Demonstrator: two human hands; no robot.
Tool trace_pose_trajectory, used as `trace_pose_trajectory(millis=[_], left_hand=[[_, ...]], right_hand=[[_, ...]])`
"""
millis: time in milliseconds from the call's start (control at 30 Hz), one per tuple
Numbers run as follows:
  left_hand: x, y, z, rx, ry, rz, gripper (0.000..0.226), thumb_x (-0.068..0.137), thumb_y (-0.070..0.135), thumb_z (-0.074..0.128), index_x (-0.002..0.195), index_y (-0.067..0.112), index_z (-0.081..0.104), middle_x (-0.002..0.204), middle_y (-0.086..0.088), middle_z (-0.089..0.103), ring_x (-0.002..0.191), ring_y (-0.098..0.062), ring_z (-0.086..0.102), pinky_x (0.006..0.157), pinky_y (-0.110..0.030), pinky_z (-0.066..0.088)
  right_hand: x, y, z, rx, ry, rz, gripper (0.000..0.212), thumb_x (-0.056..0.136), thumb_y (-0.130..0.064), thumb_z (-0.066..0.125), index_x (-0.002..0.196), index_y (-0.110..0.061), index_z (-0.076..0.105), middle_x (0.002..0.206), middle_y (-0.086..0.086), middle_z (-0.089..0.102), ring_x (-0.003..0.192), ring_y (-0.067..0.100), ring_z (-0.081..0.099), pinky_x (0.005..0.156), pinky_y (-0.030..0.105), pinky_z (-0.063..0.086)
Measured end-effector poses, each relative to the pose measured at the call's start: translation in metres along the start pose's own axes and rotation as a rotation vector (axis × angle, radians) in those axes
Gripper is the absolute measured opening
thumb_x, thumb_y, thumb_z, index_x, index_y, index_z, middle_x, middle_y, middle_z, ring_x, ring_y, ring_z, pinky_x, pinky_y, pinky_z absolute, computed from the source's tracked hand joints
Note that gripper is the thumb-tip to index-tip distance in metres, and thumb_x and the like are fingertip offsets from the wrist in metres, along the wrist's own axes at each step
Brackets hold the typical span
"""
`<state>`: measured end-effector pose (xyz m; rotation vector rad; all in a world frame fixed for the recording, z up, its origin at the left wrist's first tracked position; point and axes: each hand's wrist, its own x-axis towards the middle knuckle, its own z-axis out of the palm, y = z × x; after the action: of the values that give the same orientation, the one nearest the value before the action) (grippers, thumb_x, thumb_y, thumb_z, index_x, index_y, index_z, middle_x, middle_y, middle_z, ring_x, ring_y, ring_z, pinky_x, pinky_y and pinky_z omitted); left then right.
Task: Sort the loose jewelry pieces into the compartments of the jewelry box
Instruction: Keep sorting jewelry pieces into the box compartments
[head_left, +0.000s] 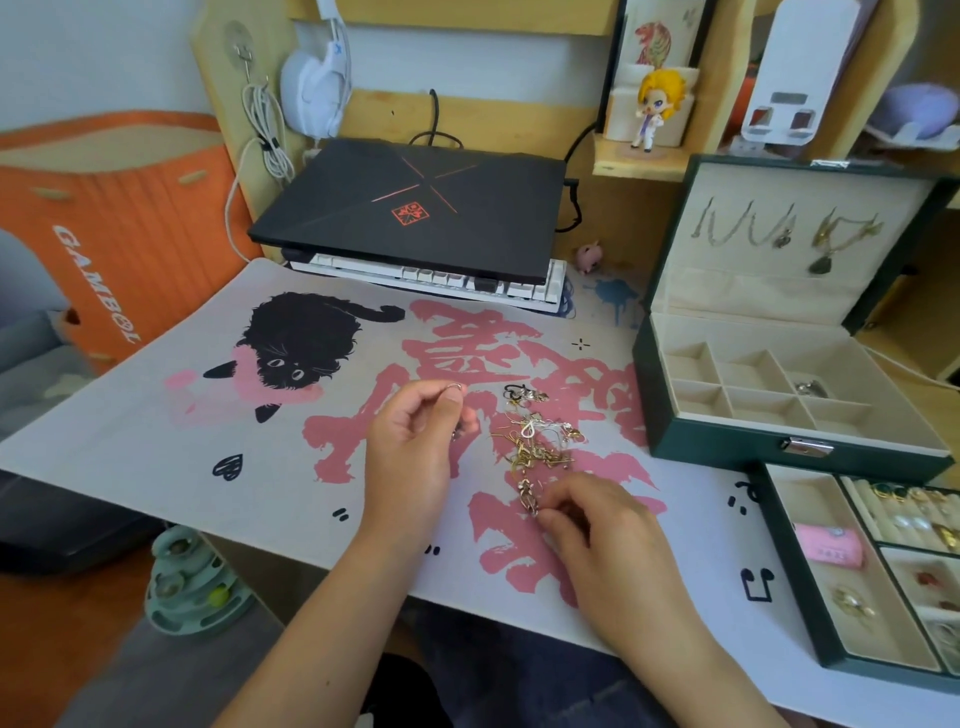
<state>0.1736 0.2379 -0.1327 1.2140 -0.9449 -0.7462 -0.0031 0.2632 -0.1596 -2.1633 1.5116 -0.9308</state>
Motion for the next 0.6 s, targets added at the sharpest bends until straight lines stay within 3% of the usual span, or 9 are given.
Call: trace_pose_trajectory(millis=[67, 133, 267, 367, 467, 600], left_hand=[[-0.001, 0.0, 0.0, 0.016, -0.008, 0.008, 0.018, 0.103, 0.013, 0.057, 0.093, 0.011, 0.072, 0.076, -0.002, 0.072, 0.076, -0.01, 0.07, 0.07, -0.012, 0.051], [-0.001, 0.0, 0.0, 0.035, -0.017, 0.012, 0.018, 0.103, 0.016, 0.057, 0.092, 0.015, 0.072, 0.077, -0.004, 0.073, 0.081, -0.016, 0.072, 0.073, -0.013, 0.052], [-0.003, 0.003, 0.002, 0.009, -0.039, -0.006, 0.017, 0.104, 0.017, 0.058, 0.094, 0.017, 0.071, 0.077, -0.003, 0.076, 0.079, -0.022, 0.075, 0.069, -0.019, 0.056], [-0.004, 0.006, 0.001, -0.057, -0.078, -0.036, 0.015, 0.103, 0.011, 0.057, 0.095, 0.011, 0.07, 0.079, -0.007, 0.078, 0.078, -0.027, 0.077, 0.076, -0.029, 0.061], [-0.004, 0.011, -0.003, -0.223, -0.191, -0.216, 0.013, 0.101, 0.005, 0.058, 0.094, 0.004, 0.069, 0.085, -0.019, 0.077, 0.081, -0.038, 0.077, 0.079, -0.046, 0.063], [-0.009, 0.023, -0.014, -0.297, -0.407, -0.555, 0.01, 0.098, 0.007, 0.061, 0.1, 0.0, 0.069, 0.102, -0.028, 0.075, 0.093, -0.041, 0.076, 0.083, -0.048, 0.063]], right_hand=[[0.0, -0.002, -0.004, 0.174, 0.001, 0.084, 0.019, 0.094, -0.014, 0.067, 0.085, -0.029, 0.061, 0.078, -0.014, 0.067, 0.076, 0.007, 0.063, 0.067, 0.017, 0.047], [0.0, -0.006, -0.008, 0.342, 0.021, 0.138, 0.024, 0.095, -0.009, 0.065, 0.086, -0.031, 0.064, 0.079, -0.015, 0.07, 0.075, 0.006, 0.066, 0.066, 0.013, 0.047], [0.0, -0.011, -0.018, 0.578, 0.066, 0.196, 0.028, 0.096, -0.005, 0.063, 0.088, -0.03, 0.071, 0.077, -0.014, 0.07, 0.066, 0.004, 0.06, 0.067, 0.012, 0.047], [0.001, -0.011, -0.021, 0.668, 0.085, 0.232, 0.025, 0.095, -0.008, 0.066, 0.09, -0.03, 0.077, 0.081, -0.008, 0.073, 0.066, 0.008, 0.061, 0.067, 0.015, 0.049], [0.001, -0.006, -0.023, 0.723, 0.099, 0.275, 0.019, 0.091, -0.01, 0.07, 0.087, -0.027, 0.078, 0.079, -0.006, 0.074, 0.066, 0.01, 0.063, 0.06, 0.017, 0.05], [0.001, -0.005, -0.027, 0.799, 0.103, 0.268, 0.018, 0.093, -0.013, 0.067, 0.08, -0.024, 0.073, 0.077, -0.006, 0.071, 0.07, 0.008, 0.06, 0.069, 0.019, 0.046]])
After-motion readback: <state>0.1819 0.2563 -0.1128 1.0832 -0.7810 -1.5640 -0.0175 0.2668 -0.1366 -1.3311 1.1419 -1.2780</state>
